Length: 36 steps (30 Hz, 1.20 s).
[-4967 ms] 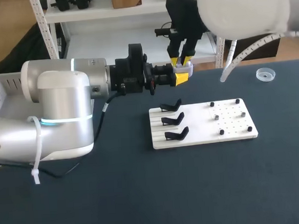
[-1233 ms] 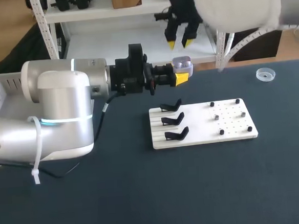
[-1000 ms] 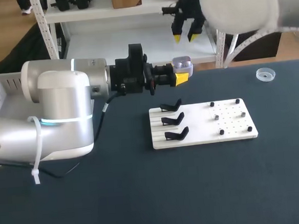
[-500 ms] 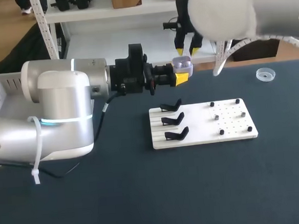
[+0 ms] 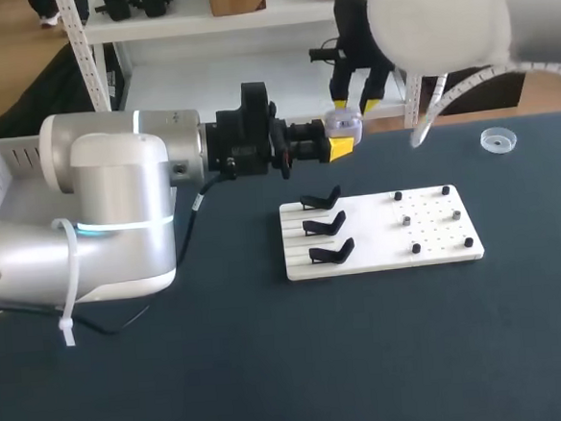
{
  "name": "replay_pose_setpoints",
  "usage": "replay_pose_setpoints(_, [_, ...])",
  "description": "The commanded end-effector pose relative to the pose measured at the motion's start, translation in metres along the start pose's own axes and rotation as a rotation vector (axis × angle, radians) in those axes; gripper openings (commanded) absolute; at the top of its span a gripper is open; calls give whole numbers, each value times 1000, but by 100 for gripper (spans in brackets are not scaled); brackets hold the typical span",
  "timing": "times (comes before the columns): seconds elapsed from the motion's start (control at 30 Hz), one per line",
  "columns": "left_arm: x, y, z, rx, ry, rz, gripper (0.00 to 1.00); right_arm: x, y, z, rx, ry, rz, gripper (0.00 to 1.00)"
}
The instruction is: Pick up each earbud case from the left stands, insert the matching earbuds, close the lid, and place the case in the box.
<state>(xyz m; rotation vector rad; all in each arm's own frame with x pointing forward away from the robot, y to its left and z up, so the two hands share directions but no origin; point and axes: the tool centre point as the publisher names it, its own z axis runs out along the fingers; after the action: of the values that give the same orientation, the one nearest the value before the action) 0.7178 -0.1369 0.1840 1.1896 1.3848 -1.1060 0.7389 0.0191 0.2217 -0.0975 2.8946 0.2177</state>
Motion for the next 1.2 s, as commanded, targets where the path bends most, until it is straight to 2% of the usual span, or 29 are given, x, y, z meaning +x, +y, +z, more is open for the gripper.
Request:
replay_pose_setpoints(0.03, [0, -1, 0, -6, -3, 1, 0, 11, -2, -2, -7, -16, 2, 30])
replay_pose_setpoints(0.2, [0, -1, 0, -6, -3, 1, 0, 7, -7, -13, -37, -55, 43, 31])
replay_pose_setpoints(0.27, [0, -1, 0, -6, -3, 1, 0, 6, -11, -25, -79, -74, 81, 36])
replay_pose_setpoints(0.3, [-5, 0, -5, -10, 1, 14, 0, 6, -14, -30, -107, -79, 101, 47])
replay_pose_setpoints(0.33, [-10, 1, -12, -14, 6, 25, 0, 6, -17, -35, -131, -88, 120, 76])
replay_pose_setpoints(0.37, [-15, 2, -20, -22, 1, 41, 0, 9, -20, -39, -147, -104, 135, 100])
replay_pose_setpoints(0.53, [-30, 15, -72, -105, 31, 91, 0, 22, -33, -44, -182, -129, 177, 100])
replay_pose_setpoints(0.63, [-30, 27, -106, -145, 25, 111, 0, 31, -43, -36, -169, -100, 216, 100])
replay_pose_setpoints(0.83, [-28, 46, -168, -221, 82, 117, 0, 50, -55, -28, -134, -56, 255, 100])
replay_pose_setpoints(1.1, [-10, 71, -247, -349, 181, 73, 0, 72, -66, -16, -106, 1, 312, 100])
replay_pose_setpoints(1.2, [-2, 79, -270, -399, 181, 52, 0, 78, -69, -13, -94, 17, 328, 100])
